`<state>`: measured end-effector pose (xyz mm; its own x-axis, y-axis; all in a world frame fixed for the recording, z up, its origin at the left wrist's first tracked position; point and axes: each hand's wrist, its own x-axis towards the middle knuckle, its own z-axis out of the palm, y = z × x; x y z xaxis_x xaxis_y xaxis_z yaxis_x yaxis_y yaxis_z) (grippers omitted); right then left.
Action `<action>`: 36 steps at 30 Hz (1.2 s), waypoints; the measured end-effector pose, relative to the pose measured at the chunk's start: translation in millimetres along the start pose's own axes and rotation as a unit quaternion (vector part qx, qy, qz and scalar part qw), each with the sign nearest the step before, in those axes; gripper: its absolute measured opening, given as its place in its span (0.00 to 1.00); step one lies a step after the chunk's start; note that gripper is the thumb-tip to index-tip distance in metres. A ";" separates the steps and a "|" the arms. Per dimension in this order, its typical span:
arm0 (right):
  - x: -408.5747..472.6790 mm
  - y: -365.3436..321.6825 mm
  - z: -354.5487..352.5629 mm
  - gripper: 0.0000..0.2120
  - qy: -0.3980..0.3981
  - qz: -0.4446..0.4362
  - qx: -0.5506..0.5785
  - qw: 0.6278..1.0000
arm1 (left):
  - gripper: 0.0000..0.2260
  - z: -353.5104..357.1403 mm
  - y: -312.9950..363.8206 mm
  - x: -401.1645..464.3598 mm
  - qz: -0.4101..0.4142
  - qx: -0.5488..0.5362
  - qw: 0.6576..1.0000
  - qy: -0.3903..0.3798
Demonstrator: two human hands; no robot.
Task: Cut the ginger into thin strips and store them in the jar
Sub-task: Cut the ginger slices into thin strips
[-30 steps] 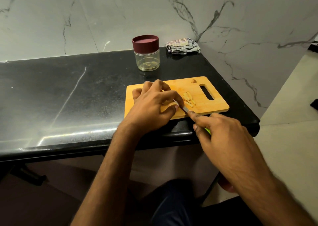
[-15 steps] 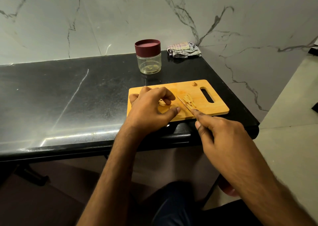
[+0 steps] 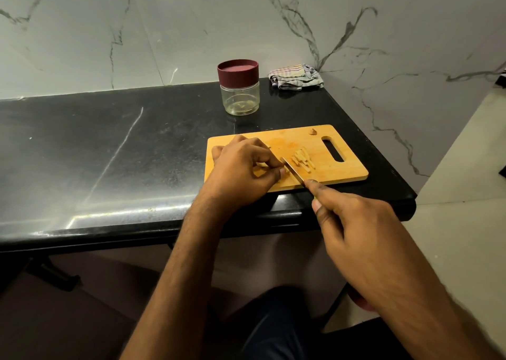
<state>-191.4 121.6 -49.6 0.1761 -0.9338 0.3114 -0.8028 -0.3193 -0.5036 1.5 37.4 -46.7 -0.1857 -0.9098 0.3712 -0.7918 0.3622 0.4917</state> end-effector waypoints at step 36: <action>12.3 4.4 3.4 0.19 -0.011 0.016 -0.056 0.998 | 0.10 5.9 -4.5 0.6 0.046 0.029 0.999 0.002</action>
<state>-190.9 108.2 -50.7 0.1608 -0.9468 0.2787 -0.8667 -0.2705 -0.4191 1.5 34.1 -53.4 -0.2564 -0.8724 0.4161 -0.8042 0.4314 0.4089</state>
